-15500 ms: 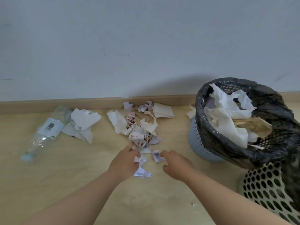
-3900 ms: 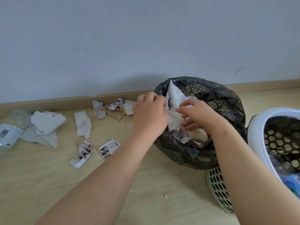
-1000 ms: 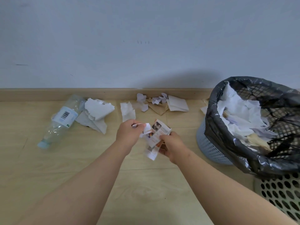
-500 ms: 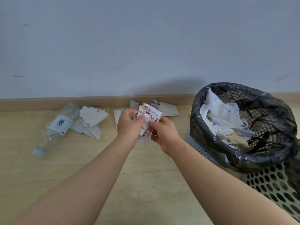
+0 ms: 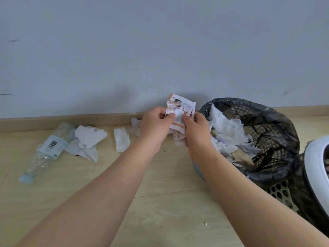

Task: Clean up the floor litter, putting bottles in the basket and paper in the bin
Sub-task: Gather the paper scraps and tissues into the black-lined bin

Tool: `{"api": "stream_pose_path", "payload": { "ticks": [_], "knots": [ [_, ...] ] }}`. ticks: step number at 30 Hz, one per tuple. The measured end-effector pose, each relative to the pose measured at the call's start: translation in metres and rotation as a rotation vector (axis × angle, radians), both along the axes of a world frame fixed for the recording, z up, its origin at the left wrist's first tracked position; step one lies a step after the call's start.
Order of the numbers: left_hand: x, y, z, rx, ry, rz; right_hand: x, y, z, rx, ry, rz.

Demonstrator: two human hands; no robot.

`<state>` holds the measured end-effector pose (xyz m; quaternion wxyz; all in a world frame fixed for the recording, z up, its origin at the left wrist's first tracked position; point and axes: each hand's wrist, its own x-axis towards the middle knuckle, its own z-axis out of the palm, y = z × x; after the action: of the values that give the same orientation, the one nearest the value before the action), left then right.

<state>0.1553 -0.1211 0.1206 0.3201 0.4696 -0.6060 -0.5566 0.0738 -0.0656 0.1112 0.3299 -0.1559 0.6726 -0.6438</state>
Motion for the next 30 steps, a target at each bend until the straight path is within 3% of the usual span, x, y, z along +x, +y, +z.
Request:
{"api": "stream_pose_path", "payload": {
  "ticks": [6,13,16,19,24,30],
  "knots": [
    [-0.032,0.022,0.010,0.022,0.038,-0.078,-0.029,0.015,0.019,0.024,0.109,-0.119],
    [-0.046,0.036,-0.008,-0.145,-0.288,-0.256,-0.092,0.061,0.039,0.165,0.596,-0.413],
    [-0.047,0.043,-0.012,-0.100,-0.282,-0.316,-0.110,0.075,0.022,0.396,0.891,-0.337],
    [-0.048,0.046,-0.013,-0.064,-0.236,-0.312,-0.118,0.081,-0.002,0.703,1.064,-0.053],
    [-0.049,0.046,-0.012,-0.020,-0.180,-0.277,-0.112,0.076,-0.029,0.942,0.797,0.415],
    [-0.045,0.041,-0.016,0.089,-0.112,-0.232,-0.109,0.063,-0.028,1.006,0.672,0.633]
  ]
}}
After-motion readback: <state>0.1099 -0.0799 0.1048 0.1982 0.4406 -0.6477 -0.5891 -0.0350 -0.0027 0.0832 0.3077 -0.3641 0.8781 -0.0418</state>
